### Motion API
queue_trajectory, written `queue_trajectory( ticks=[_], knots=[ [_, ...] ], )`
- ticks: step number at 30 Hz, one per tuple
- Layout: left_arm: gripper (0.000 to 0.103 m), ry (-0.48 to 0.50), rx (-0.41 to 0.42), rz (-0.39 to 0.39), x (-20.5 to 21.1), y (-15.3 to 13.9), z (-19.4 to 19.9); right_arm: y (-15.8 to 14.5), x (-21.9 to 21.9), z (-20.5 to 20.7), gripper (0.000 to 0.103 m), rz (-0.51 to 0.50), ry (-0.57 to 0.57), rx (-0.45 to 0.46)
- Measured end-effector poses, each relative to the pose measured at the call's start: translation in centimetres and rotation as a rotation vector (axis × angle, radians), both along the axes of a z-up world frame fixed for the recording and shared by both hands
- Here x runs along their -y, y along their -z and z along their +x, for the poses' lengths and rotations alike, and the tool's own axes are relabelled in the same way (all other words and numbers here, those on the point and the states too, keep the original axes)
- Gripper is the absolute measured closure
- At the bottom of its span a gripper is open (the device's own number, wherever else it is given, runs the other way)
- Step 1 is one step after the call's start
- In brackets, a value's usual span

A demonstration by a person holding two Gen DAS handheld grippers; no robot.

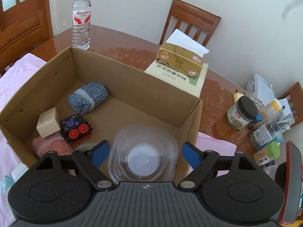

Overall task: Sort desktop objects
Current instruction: 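Lower the clear container into the box and open the right tool, then move the left tool to the light-blue plush figure and grasp it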

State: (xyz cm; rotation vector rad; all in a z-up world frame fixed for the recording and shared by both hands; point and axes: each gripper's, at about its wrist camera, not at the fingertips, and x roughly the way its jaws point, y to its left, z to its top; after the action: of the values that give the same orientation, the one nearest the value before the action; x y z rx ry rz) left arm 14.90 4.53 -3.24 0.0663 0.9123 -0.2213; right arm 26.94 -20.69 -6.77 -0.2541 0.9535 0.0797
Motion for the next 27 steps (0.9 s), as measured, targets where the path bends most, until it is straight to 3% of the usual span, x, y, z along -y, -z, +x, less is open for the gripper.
queue_trajectory(
  ticks=[2,10,21,27],
  knots=[
    [0.012,-0.003,-0.004,0.004,0.1,0.1,0.0,-0.2,0.2,-0.3,0.005,0.004,0.008,0.012],
    [0.011,0.026,-0.006,0.009,1.2,0.5,0.2,-1.3,1.3,-2.3,0.000,0.045,0.029,0.018],
    [0.009,0.049,-0.016,0.018,2.2,1.6,-0.8,-1.6,1.2,-5.8,0.000,0.090,0.034,0.003],
    [0.009,0.040,0.038,0.008,2.3,2.4,-1.9,-1.9,0.5,-8.0,0.000,0.129,0.018,0.016]
  ],
)
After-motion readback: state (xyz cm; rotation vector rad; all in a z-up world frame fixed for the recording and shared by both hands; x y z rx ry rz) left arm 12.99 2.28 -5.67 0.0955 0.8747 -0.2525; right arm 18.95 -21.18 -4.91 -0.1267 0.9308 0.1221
